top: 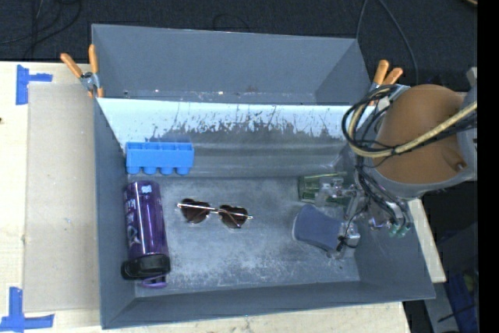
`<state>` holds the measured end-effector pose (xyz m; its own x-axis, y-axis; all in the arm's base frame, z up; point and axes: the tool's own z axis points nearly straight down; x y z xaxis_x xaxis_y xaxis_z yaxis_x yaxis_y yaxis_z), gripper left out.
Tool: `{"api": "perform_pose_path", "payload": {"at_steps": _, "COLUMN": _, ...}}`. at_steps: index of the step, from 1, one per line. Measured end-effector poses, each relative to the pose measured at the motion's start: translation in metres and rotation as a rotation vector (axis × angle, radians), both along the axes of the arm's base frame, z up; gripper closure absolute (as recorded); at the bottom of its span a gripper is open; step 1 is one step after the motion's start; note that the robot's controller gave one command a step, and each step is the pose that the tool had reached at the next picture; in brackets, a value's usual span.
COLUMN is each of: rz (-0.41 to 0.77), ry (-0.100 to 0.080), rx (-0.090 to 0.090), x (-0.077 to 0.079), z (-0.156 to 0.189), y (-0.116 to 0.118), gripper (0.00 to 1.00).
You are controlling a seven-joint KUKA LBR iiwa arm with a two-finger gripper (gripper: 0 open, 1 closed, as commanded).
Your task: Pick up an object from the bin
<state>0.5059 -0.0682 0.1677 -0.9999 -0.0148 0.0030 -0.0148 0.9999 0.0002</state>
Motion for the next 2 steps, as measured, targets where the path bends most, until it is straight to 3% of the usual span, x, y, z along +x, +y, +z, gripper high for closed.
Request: {"api": "perform_pose_path", "payload": {"at_steps": 2, "rz": -0.011, "ry": 0.0, "rx": 0.0, "x": 0.0074, "z": -0.009, "y": -0.0065, "gripper": 0.0}}
